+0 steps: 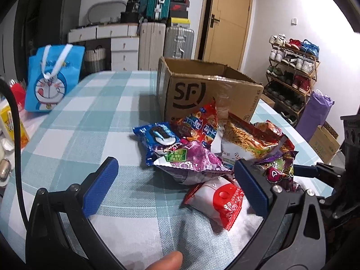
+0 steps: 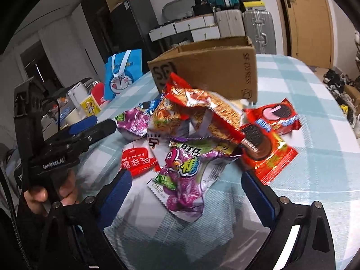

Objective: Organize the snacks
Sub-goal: 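Grasp the purple candy bag with the right tool while the left grasps a purple green-label bag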

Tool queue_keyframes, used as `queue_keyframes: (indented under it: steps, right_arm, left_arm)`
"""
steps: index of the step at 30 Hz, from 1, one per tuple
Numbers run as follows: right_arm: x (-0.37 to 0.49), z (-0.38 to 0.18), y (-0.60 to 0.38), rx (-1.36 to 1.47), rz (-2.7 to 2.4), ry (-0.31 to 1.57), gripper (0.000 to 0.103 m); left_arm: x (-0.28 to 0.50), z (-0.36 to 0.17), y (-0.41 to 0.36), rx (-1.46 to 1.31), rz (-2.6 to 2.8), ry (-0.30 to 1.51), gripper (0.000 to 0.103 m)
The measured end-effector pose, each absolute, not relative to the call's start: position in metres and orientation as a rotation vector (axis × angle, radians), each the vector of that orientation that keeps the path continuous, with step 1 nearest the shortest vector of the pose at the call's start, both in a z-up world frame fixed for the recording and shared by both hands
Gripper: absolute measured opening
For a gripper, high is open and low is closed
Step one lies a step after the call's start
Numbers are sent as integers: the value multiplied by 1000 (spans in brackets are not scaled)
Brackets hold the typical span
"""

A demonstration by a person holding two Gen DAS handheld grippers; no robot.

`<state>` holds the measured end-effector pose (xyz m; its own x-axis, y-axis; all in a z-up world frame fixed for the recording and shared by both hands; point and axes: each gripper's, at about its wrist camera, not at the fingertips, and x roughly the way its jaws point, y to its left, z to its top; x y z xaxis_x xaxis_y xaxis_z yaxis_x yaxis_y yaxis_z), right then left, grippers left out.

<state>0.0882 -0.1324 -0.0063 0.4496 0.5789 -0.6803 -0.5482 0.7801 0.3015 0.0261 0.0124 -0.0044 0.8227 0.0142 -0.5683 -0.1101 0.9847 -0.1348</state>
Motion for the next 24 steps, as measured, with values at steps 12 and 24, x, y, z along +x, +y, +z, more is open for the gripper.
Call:
queue_keyframes:
  steps: [12, 24]
  right_arm:
    - [110, -22, -108, 21, 701, 961, 80]
    - [107, -21, -104, 11, 722, 940, 47]
  left_arm:
    - [57, -19, 11, -173, 12, 731, 101]
    - [73, -13, 13, -216, 3, 738, 101]
